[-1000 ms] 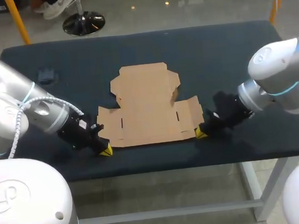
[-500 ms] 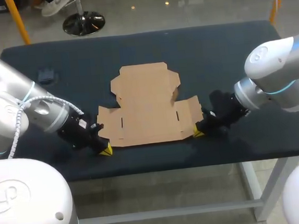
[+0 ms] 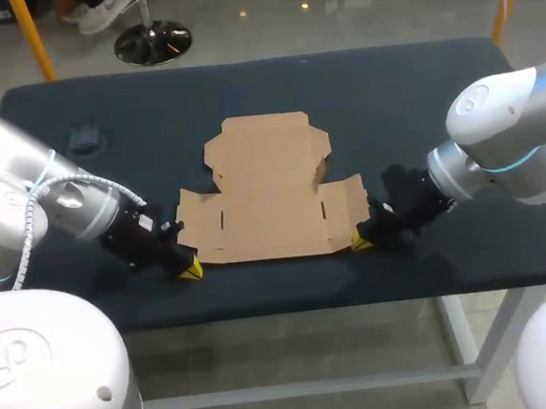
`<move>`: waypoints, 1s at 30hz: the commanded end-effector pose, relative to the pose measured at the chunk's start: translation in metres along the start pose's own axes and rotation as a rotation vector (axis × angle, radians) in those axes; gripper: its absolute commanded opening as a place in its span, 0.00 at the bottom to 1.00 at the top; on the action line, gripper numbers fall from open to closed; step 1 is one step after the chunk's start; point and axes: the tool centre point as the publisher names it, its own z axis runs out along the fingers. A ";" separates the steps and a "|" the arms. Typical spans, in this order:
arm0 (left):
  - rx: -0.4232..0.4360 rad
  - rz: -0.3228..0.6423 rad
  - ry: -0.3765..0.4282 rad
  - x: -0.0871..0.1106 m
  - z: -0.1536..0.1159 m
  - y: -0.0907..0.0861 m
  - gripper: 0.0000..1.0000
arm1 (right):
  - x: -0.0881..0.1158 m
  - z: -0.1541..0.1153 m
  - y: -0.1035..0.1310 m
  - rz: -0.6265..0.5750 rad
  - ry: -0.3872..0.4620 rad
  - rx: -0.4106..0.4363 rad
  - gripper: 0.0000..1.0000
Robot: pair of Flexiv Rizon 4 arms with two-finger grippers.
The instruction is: Assemble the packaging by folding the flat box into shape, placing the metal phone stand inside, and closing the box properly
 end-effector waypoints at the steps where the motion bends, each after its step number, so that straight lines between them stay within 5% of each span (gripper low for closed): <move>1: 0.006 0.001 0.010 -0.008 -0.001 -0.001 0.00 | -0.001 0.000 0.001 -0.001 0.005 0.002 0.00; 9: 0.027 0.004 0.001 -0.008 -0.007 0.009 0.00 | -0.002 0.000 0.002 0.001 0.006 0.007 0.00; 19: -0.015 0.009 0.022 -0.004 0.001 -0.019 0.00 | -0.003 -0.001 0.001 0.005 0.003 0.008 0.00; 30: -0.024 0.037 0.015 0.005 0.002 -0.017 0.00 | 0.000 0.001 0.002 0.000 0.000 0.017 0.00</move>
